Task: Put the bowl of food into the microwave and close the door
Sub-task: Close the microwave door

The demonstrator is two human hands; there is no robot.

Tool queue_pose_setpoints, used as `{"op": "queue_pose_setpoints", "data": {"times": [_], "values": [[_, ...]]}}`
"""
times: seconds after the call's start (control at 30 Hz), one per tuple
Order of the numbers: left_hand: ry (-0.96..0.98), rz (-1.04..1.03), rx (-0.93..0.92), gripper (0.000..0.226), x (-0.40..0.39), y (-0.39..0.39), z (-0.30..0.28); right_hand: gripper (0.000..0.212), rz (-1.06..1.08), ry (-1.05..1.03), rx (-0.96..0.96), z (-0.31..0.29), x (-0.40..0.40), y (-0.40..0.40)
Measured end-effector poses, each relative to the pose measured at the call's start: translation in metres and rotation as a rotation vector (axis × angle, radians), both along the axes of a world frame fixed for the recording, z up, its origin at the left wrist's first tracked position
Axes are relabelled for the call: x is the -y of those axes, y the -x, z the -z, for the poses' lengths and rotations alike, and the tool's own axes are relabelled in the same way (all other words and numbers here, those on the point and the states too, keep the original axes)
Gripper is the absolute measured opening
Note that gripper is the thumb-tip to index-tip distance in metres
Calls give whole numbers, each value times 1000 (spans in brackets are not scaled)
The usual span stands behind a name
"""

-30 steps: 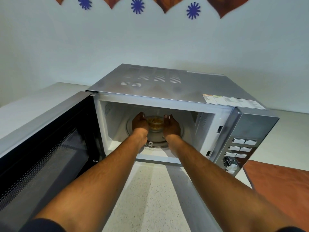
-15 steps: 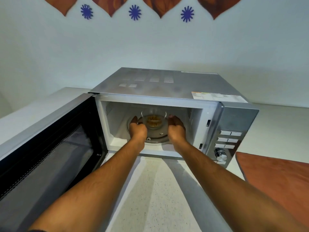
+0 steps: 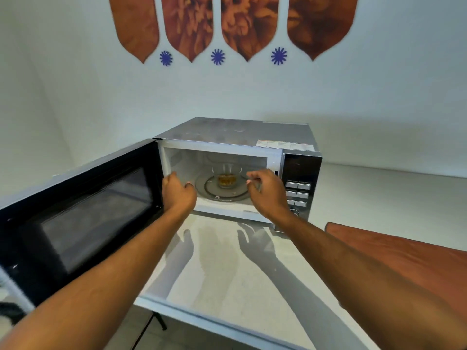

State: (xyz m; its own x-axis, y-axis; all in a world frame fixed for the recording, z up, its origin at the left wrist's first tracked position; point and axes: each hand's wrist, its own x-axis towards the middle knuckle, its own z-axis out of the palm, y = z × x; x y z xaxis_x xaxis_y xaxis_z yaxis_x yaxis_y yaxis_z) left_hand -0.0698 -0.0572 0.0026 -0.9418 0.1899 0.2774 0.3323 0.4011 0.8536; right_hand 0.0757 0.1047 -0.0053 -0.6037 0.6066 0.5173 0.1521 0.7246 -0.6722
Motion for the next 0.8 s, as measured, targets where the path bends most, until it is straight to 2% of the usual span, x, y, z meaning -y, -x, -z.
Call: {"op": "queue_pose_setpoints", "data": {"times": [0.13,0.27,0.33,0.47,0.6,0.7,0.8], "values": [[169,-71,-267,57,65,-16,-27,27,156,-278,-51,-23,-1,-30],[361,-247,-530,51,128,-20,-64,40,272,-502,67,-41,-20,-50],[482,-349,-575,50,158,-17,-74,49,283,-572,153,-41,-27,-57],[730,-441,-497,46,199,-13,-76,62,331,-643,231,-42,-36,-65],[859,-438,-441,39,212,-24,-79,64,352,-670,215,-41,-40,-72],[879,-401,-364,30,213,-33,-87,60,324,-650,181,-43,-40,-73],[810,-350,-244,29,211,-42,-99,62,312,-631,188,-47,-38,-75]]}}
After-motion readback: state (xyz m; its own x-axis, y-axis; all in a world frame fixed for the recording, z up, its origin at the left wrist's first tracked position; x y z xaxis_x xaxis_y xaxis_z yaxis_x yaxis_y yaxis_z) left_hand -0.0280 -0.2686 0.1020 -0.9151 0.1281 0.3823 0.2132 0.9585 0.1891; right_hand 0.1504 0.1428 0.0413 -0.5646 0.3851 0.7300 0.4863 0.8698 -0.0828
